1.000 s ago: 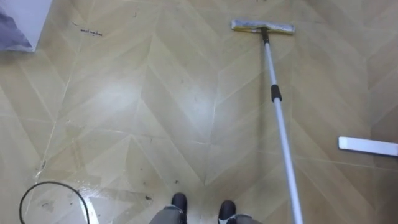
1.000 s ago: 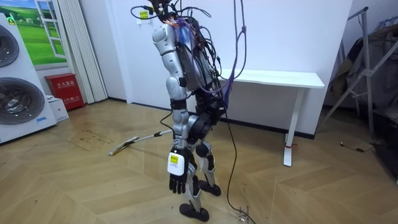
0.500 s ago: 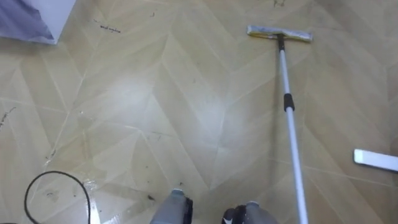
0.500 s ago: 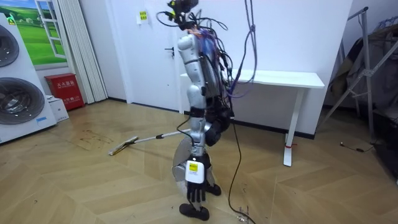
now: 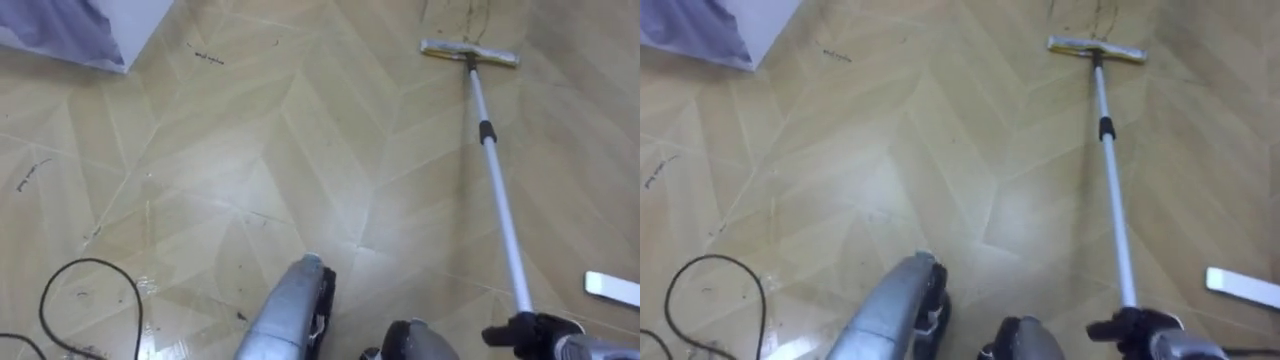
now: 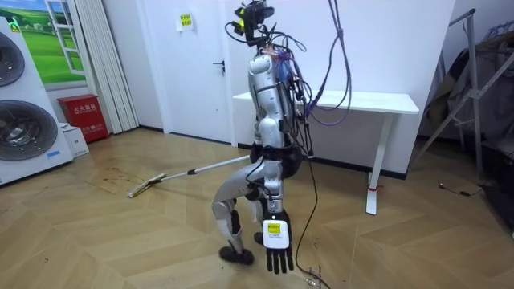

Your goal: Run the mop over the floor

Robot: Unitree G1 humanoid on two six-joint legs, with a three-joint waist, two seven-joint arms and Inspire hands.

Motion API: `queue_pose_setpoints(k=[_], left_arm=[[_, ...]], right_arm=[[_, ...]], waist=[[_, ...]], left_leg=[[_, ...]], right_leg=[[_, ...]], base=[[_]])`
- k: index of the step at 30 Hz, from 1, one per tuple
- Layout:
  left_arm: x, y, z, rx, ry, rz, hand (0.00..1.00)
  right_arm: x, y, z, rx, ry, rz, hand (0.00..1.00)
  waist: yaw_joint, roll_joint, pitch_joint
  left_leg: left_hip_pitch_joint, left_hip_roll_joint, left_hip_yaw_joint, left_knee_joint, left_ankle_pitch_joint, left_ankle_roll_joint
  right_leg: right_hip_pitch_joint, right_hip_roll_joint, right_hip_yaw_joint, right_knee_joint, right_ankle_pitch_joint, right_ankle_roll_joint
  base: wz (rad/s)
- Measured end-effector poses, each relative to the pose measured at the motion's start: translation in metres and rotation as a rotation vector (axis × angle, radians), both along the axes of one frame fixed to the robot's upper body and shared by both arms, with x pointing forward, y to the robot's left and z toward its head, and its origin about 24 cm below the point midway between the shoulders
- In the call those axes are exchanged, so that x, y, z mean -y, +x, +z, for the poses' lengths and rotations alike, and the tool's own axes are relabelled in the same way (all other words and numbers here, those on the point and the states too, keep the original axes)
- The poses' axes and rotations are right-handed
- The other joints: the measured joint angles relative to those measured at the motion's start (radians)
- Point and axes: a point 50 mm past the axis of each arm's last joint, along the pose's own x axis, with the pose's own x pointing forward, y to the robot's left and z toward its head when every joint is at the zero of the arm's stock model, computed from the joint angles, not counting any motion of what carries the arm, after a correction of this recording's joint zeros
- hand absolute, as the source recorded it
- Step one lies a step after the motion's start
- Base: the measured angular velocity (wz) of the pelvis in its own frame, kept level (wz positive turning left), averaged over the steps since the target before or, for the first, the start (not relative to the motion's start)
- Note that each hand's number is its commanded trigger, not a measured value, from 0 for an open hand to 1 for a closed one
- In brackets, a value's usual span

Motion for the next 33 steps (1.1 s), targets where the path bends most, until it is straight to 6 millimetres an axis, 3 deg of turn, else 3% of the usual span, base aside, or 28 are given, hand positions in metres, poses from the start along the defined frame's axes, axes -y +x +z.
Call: queue_pose_setpoints(k=[1,2,3,4,5,6,7,8,10,12,14,16,18,19,20,21,22,23,24,25,26,27,28,29,30,31,32,33], left_arm=[[0.003,0.001,-0.001,0.0,-0.021,0.003,0.0],[0.011,0.003,-0.003,0.002,-0.048,0.001,0.0],[0.014,0.003,-0.004,-0.001,-0.06,0.002,0.0],[0.02,0.003,-0.005,-0.002,-0.075,0.003,0.0],[0.02,0.009,-0.004,0.013,-0.077,0.002,0.0],[0.019,0.012,-0.004,0.025,-0.075,0.003,0.0],[0.02,0.015,-0.004,0.041,-0.068,0.017,0.0],[0.021,0.016,-0.004,0.052,-0.063,0.02,0.0],[0.021,0.019,-0.003,0.082,-0.061,0.052,0.0],[0.021,0.021,-0.003,0.095,-0.05,0.055,0.0],[0.028,0.014,-0.005,0.076,-0.059,0.061,0.0],[0.031,0.004,-0.007,0.053,-0.065,0.072,0.0],[0.03,-0.003,-0.007,0.024,-0.06,0.08,0.0],[0.028,-0.004,-0.007,0.017,-0.042,0.083,0.0],[0.025,-0.005,-0.006,0.014,-0.023,0.088,0.0],[0.022,-0.004,-0.005,0.019,-0.012,0.1,0.0],[0.018,-0.006,-0.004,0.017,0.008,0.115,0.0],[0.017,-0.007,-0.004,0.019,0.019,0.121,0.0],[0.015,-0.007,-0.004,0.023,0.026,0.119,0.0],[0.015,-0.008,-0.004,0.023,0.029,0.112,0.0],[0.013,-0.01,-0.003,0.025,0.026,0.117,0.0],[0.011,-0.011,-0.003,0.028,0.023,0.118,0.0],[0.011,-0.013,-0.003,0.034,0.012,0.117,0.0],[0.013,-0.017,-0.003,0.037,-0.002,0.109,0.0],[0.013,-0.018,-0.003,0.041,-0.011,0.107,0.0],[0.014,-0.021,-0.003,0.046,-0.017,0.099,0.0],[0.01,-0.025,-0.003,0.039,-0.016,0.082,0.0],[0.008,-0.026,-0.002,0.031,-0.014,0.073,0.0]], right_arm=[[0.001,-0.015,-0.004,-0.042,0.0,-0.018,1.0],[0.006,-0.036,-0.007,-0.097,-0.015,-0.047,1.0],[0.008,-0.048,-0.009,-0.129,-0.026,-0.06,1.0],[0.011,-0.073,-0.012,-0.189,-0.044,-0.079,1.0],[0.009,-0.092,-0.015,-0.236,-0.052,-0.091,1.0],[0.007,-0.101,-0.017,-0.259,-0.051,-0.096,1.0],[0.002,-0.116,-0.02,-0.305,-0.047,-0.104,1.0],[-0.004,-0.124,-0.023,-0.331,-0.038,-0.108,1.0],[-0.017,-0.125,-0.029,-0.334,-0.017,-0.101,1.0],[-0.032,-0.13,-0.035,-0.341,0.004,-0.103,1.0],[-0.043,-0.136,-0.038,-0.362,0.017,-0.119,1.0],[-0.045,-0.129,-0.039,-0.357,0.023,-0.125,1.0],[-0.043,-0.12,-0.037,-0.355,0.011,-0.14,1.0],[-0.039,-0.105,-0.035,-0.34,-0.002,-0.147,1.0],[-0.032,-0.081,-0.03,-0.305,-0.023,-0.141,1.0],[-0.028,-0.066,-0.026,-0.27,-0.033,-0.132,1.0],[-0.019,-0.038,-0.017,-0.203,-0.057,-0.116,1.0],[-0.011,-0.007,-0.006,-0.116,-0.079,-0.096,1.0],[-0.009,0.01,0.001,-0.066,-0.084,-0.081,1.0],[-0.004,0.039,0.014,0.025,-0.082,-0.057,1.0],[-0.001,0.063,0.028,0.115,-0.074,-0.041,1.0],[0.0,0.075,0.035,0.164,-0.066,-0.034,1.0],[0.001,0.087,0.044,0.215,-0.043,-0.03,1.0],[0.005,0.084,0.044,0.213,-0.037,-0.04,1.0],[0.007,0.078,0.041,0.204,-0.032,-0.059,1.0],[0.011,0.063,0.035,0.176,-0.023,-0.091,1.0],[0.013,0.045,0.026,0.146,0.002,-0.134,1.0],[0.013,0.035,0.022,0.132,0.016,-0.153,1.0]], waist=[[-0.019,0.005,-0.0029],[-0.049,0.028,-0.0111],[-0.065,0.037,-0.0167],[-0.087,0.052,-0.0315],[-0.107,0.058,-0.0353],[-0.115,0.059,-0.0337],[-0.119,0.066,-0.0325],[-0.128,0.083,-0.0315],[-0.145,0.09,-0.0246],[-0.168,0.09,-0.0252],[-0.179,0.086,-0.0234],[-0.171,0.076,-0.0178],[-0.148,0.064,-0.0178],[-0.13,0.056,-0.0196],[-0.114,0.038,-0.0175],[-0.103,0.023,-0.0104],[-0.071,-0.004,-0.0117],[-0.046,-0.026,-0.0032],[-0.04,-0.054,0.0076],[-0.015,-0.07,0.0082],[0.019,-0.068,0.0121],[0.029,-0.074,0.0167],[0.033,-0.079,0.0259],[0.033,-0.078,0.0286],[0.033,-0.078,0.0283],[0.037,-0.067,0.029],[0.037,-0.035,0.0127],[0.038,-0.017,0.0063]], left_leg=[[0.001,-0.003,0.026,-0.004,-0.019,0.017],[0.015,-0.011,0.048,-0.015,-0.038,0.038],[0.024,-0.022,0.056,-0.022,-0.049,0.056],[0.044,-0.038,0.073,-0.027,-0.087,0.1],[0.059,-0.074,0.072,-0.025,-0.112,0.129],[0.067,-0.088,0.071,-0.02,-0.122,0.143],[0.086,-0.097,0.064,-0.004,-0.152,0.155],[0.105,-0.108,0.046,0.002,-0.181,0.163],[0.116,-0.129,0.017,0.0,-0.198,0.162],[0.129,-0.148,0.006,-0.001,-0.213,0.173],[0.169,-0.177,-0.019,0.0,-0.245,0.178],[0.209,-0.181,-0.025,0.004,-0.284,0.177],[0.254,-0.195,-0.055,0.01,-0.319,0.169],[0.274,-0.201,-0.069,0.022,-0.332,0.147],[0.25,-0.191,-0.044,0.097,-0.31,0.061],[0.218,-0.169,-0.011,0.171,-0.265,-0.015],[0.144,-0.115,0.061,0.324,-0.118,-0.11],[0.063,-0.085,0.099,0.441,0.114,-0.098],[0.02,-0.078,0.113,0.478,0.262,-0.103],[-0.083,-0.052,0.123,0.571,0.488,-0.086],[-0.185,0.009,0.116,0.745,0.399,-0.057],[-0.229,0.035,0.111,0.815,0.343,-0.052],[-0.285,0.062,0.097,0.855,0.251,-0.052],[-0.286,0.08,0.095,0.777,0.207,-0.049],[-0.266,0.081,0.097,0.69,0.198,-0.048],[-0.193,0.085,0.093,0.447,0.193,-0.053],[-0.089,0.092,0.059,0.156,0.187,-0.058],[-0.039,0.092,0.03,0.039,0.174,-0.058]], right_leg=[[0.008,-0.027,-0.003,-0.006,-0.012,0.013],[0.033,-0.05,-0.006,-0.021,-0.023,0.03],[0.047,-0.062,-0.005,-0.027,-0.026,0.039],[0.067,-0.08,0.007,-0.032,-0.026,0.054],[0.045,-0.074,0.062,0.039,0.006,0.074],[0.015,-0.069,0.093,0.089,0.052,0.091],[-0.04,-0.046,0.151,0.184,0.168,0.106],[-0.085,-0.014,0.18,0.229,0.222,0.119],[-0.177,0.012,0.186,0.2,0.215,0.132],[-0.236,0.021,0.188,0.084,0.216,0.132],[-0.25,0.029,0.186,-0.131,0.234,0.122],[-0.246,0.031,0.16,-0.214,0.272,0.1],[-0.213,0.031,0.137,-0.221,0.285,0.081],[-0.191,0.024,0.125,-0.21,0.275,0.069],[-0.182,0.015,0.119,-0.189,0.266,0.061],[-0.178,0.017,0.119,-0.173,0.262,0.052],[-0.174,0.02,0.123,-0.138,0.253,0.03],[-0.159,0.009,0.13,-0.111,0.233,0.018],[-0.155,0.006,0.142,-0.101,0.222,0.014],[-0.149,0.01,0.153,-0.094,0.209,0.004],[-0.139,0.034,0.156,-0.087,0.201,-0.004],[-0.132,0.038,0.16,-0.088,0.197,-0.004],[-0.105,0.036,0.178,-0.101,0.192,0.0],[-0.065,0.029,0.211,-0.128,0.187,0.014],[-0.047,0.019,0.224,-0.144,0.185,0.022],[-0.014,0.004,0.223,-0.177,0.177,0.045],[0.009,0.005,0.201,-0.194,0.158,0.075],[0.018,0.008,0.192,-0.188,0.146,0.088]], base=[[0.4],[0.5],[0.57],[0.46],[0.33],[0.07],[-0.27],[-0.4],[-0.38],[-0.08],[0.0],[-0.09],[0.0],[0.0],[-0.03],[-0.21],[-0.28],[-0.26],[-0.16],[-0.32],[-0.36],[-0.22],[0.27],[0.47],[0.59],[0.48],[0.36],[0.26]])
